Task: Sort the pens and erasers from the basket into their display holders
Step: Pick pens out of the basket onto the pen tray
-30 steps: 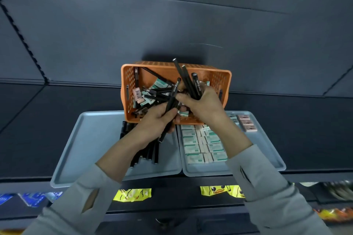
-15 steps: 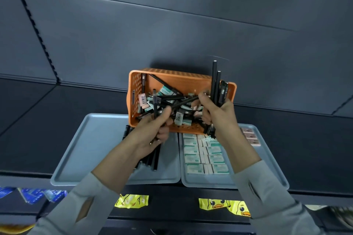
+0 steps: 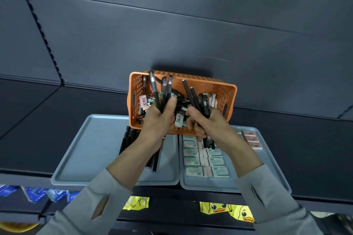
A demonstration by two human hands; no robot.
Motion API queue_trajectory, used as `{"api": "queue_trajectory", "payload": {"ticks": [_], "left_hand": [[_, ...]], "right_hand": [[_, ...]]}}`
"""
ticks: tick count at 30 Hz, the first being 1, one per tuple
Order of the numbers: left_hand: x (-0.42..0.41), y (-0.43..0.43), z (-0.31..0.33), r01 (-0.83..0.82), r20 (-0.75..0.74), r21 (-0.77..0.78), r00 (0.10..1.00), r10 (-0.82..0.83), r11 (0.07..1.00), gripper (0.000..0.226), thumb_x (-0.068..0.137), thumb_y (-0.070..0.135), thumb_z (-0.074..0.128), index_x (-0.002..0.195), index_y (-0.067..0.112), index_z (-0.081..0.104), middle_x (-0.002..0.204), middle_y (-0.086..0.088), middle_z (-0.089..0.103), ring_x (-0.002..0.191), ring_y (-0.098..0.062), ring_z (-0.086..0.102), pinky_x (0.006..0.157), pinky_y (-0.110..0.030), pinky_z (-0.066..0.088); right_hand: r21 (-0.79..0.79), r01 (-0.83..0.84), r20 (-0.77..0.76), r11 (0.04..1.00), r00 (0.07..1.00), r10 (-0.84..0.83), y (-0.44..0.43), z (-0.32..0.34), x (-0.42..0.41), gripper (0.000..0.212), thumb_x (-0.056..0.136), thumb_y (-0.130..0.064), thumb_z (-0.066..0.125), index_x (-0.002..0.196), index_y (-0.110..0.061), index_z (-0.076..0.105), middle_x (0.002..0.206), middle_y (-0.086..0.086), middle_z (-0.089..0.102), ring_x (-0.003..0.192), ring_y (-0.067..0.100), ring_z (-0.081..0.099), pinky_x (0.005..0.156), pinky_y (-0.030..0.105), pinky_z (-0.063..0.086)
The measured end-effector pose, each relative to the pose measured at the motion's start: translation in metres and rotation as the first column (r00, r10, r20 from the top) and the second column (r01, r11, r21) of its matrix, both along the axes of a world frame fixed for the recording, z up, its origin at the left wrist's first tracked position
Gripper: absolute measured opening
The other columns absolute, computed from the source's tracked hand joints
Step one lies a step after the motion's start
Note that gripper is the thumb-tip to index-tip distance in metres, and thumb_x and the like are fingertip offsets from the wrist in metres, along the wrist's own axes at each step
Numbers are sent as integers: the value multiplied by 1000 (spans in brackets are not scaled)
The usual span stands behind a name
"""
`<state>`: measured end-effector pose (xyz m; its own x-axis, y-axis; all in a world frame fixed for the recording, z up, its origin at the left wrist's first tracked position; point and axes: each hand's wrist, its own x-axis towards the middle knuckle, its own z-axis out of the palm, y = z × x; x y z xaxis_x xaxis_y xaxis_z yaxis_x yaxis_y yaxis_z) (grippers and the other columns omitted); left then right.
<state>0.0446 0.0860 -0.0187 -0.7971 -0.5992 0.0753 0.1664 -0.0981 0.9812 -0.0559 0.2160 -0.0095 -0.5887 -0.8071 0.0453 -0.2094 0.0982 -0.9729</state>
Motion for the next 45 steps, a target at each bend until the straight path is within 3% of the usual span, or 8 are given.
{"api": "queue_trajectory", "payload": {"ticks": [6, 15, 20, 24, 33, 37, 41, 45], "left_hand": [[-4, -3, 13, 97, 0, 89, 995, -97, 991, 10, 90, 20, 68, 88, 11, 64, 56, 13, 60, 47, 0, 53, 45, -13, 40], [1, -24, 11, -17, -128, 342, 990, 65, 939, 7, 86, 24, 68, 88, 17, 69, 77, 2, 66, 64, -7, 52, 49, -13, 45], [4, -26, 12, -7, -207, 473, 971, 119, 881, 11, 92, 17, 62, 87, 21, 72, 84, 0, 71, 69, -3, 64, 58, -11, 52], [4, -16, 7, 70, -278, 480, 958, 76, 874, 8, 84, 12, 64, 89, 15, 71, 93, -3, 74, 79, -9, 69, 57, -11, 51], [22, -29, -11, 281, 51, 165, 955, -292, 946, 39, 89, -8, 58, 124, 9, 61, 82, 6, 70, 59, -6, 50, 55, -16, 37], [27, -38, -12, 151, 145, 107, 976, -165, 983, 23, 99, 15, 51, 119, 11, 62, 104, -3, 75, 69, -6, 58, 65, -20, 38], [24, -11, 0, 416, 261, -179, 894, -365, 891, 11, 95, 28, 57, 99, 26, 67, 86, 14, 73, 80, 4, 65, 61, -7, 45], [13, -10, -6, 177, 223, 9, 959, -174, 984, 23, 99, 31, 51, 84, 17, 63, 66, 5, 60, 66, -9, 55, 62, -23, 41]], "right_hand": [[131, -109, -171, 985, 977, 131, -5, 2, 3, 55, 96, -50, 43, 76, -2, 61, 57, -1, 61, 53, 19, 51, 56, 32, 44], [-82, 220, 414, 972, 895, -168, -4, -4, -14, 32, 102, -32, 45, 108, -4, 60, 92, 18, 72, 74, 21, 68, 60, 25, 54], [-179, 178, 464, 968, 883, -77, -3, -3, -9, 24, 97, -11, 57, 116, 2, 63, 86, 17, 64, 51, 7, 31, 42, 17, 25], [-280, 121, 457, 952, 889, 21, -13, 0, -4, 23, 89, -12, 69, 108, 0, 71, 70, 6, 26, 49, 6, 21, 42, 15, 25], [-336, 333, 619, 881, 783, -60, -7, 6, -11, 13, 85, -17, 68, 72, -15, 66, 54, -8, 39, 42, 2, 31, 53, 15, 31], [-209, 204, 422, 956, 901, -100, -2, 13, -7, 10, 91, -14, 65, 82, -10, 61, 56, -7, 44, 46, 3, 35, 45, 12, 30], [-95, 128, 285, 987, 954, -96, -16, 10, 5, 18, 94, -21, 64, 86, -6, 60, 55, -4, 43, 49, 9, 36, 56, 26, 45], [-91, 265, 523, 960, 833, -180, -21, 9, 7, 53, 86, -32, 74, 126, -3, 57, 87, 6, 67, 57, 10, 50, 54, 24, 51]]}}
